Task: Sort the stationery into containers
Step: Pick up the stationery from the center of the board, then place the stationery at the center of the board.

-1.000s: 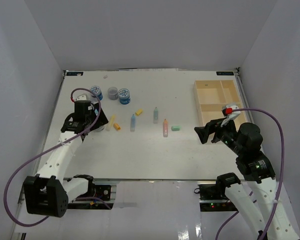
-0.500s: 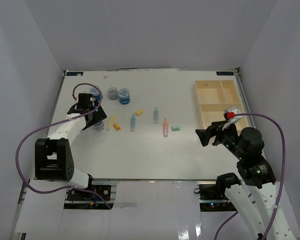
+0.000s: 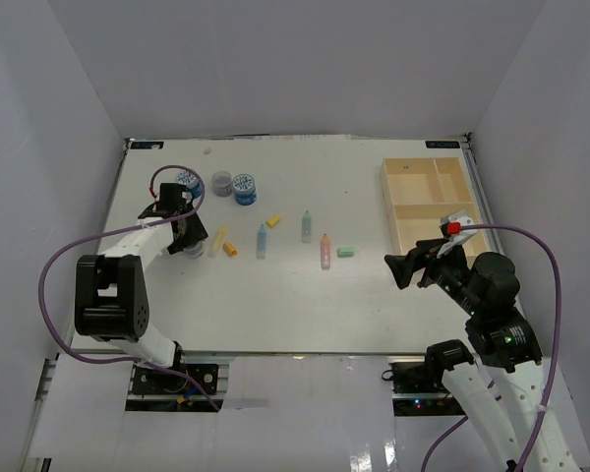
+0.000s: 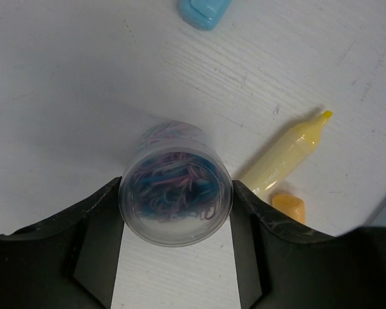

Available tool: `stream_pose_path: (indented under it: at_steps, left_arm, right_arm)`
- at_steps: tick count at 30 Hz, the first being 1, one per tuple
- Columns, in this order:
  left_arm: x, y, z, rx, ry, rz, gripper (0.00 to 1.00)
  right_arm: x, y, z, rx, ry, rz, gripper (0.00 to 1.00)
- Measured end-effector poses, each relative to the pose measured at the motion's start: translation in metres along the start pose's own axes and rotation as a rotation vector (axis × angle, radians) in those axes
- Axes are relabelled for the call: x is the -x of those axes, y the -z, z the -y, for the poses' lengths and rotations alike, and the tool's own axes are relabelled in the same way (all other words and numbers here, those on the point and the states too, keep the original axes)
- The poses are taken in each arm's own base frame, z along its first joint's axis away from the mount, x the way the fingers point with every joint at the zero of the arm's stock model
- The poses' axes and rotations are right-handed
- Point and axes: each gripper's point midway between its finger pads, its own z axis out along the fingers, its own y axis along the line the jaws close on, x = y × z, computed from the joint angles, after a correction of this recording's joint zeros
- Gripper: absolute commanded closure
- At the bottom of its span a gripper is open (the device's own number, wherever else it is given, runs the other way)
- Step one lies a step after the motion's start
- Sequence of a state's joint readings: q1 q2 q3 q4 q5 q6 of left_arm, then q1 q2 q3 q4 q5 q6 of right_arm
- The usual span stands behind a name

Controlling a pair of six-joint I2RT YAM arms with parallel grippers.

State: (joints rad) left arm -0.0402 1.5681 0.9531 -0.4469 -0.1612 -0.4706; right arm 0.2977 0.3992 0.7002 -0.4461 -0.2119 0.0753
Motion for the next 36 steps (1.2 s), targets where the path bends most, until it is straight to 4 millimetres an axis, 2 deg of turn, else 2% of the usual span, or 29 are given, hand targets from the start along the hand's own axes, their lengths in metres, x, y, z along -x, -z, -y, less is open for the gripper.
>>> stream_pose_path:
  at_steps: [3, 6, 8, 10, 12, 15, 17, 20, 23, 26, 30, 32, 33, 34, 36]
  left_arm:
    - [0.002, 0.001, 0.0, -0.002, -0.011, 0.002, 0.46]
    - [0.004, 0.005, 0.002, -0.011, -0.03, 0.008, 0.48]
    - [0.007, 0.016, 0.005, -0.026, -0.049, 0.022, 0.5]
    - [0.013, 0.034, 0.02, -0.064, -0.088, 0.057, 0.51]
    - [0.018, 0.056, 0.047, -0.124, -0.142, 0.094, 0.51]
    - [0.011, 0.094, 0.11, -0.269, -0.256, 0.141, 0.51]
    - [-0.009, 0.119, 0.153, -0.38, -0.336, 0.14, 0.5]
    - [-0.051, 0.142, 0.195, -0.488, -0.435, 0.091, 0.48]
    - [-0.094, 0.144, 0.224, -0.52, -0.525, 0.021, 0.47]
    - [-0.134, 0.128, 0.245, -0.506, -0.603, -0.047, 0.46]
    - [-0.18, 0.097, 0.248, -0.448, -0.675, -0.138, 0.41]
    - [-0.19, 0.087, 0.246, -0.434, -0.68, -0.155, 0.38]
    - [-0.189, 0.089, 0.248, -0.44, -0.675, -0.149, 0.36]
    - [-0.188, 0.09, 0.25, -0.447, -0.666, -0.145, 0.28]
    - [-0.187, 0.089, 0.253, -0.454, -0.657, -0.139, 0.2]
  right_arm:
    - [-0.002, 0.0, 0.0, 0.0, 0.0, 0.0, 0.1]
    - [-0.003, 0.0, 0.0, -0.002, 0.0, -0.001, 0.1]
    - [-0.002, 0.001, 0.001, -0.006, 0.0, 0.003, 0.1]
    - [-0.001, 0.002, 0.004, -0.024, -0.003, 0.01, 0.1]
    - [0.0, 0.003, 0.008, -0.053, -0.019, 0.019, 0.1]
    - [0.003, 0.006, 0.014, -0.097, -0.037, 0.037, 0.1]
    - [0.004, 0.007, 0.016, -0.112, -0.043, 0.053, 0.1]
    - [0.0, 0.008, 0.021, -0.14, -0.061, 0.057, 0.1]
    - [-0.004, 0.008, 0.028, -0.181, -0.079, 0.049, 0.1]
    - [-0.004, 0.008, 0.031, -0.199, -0.081, 0.049, 0.1]
    - [-0.008, 0.007, 0.033, -0.211, -0.077, 0.03, 0.1]
    - [-0.012, 0.007, 0.034, -0.211, -0.079, 0.014, 0.1]
    - [-0.014, 0.006, 0.033, -0.208, -0.081, 0.004, 0.1]
    - [-0.016, 0.005, 0.032, -0.201, -0.082, -0.005, 0.1]
    - [-0.019, 0.002, 0.03, -0.185, -0.086, -0.025, 0.1]
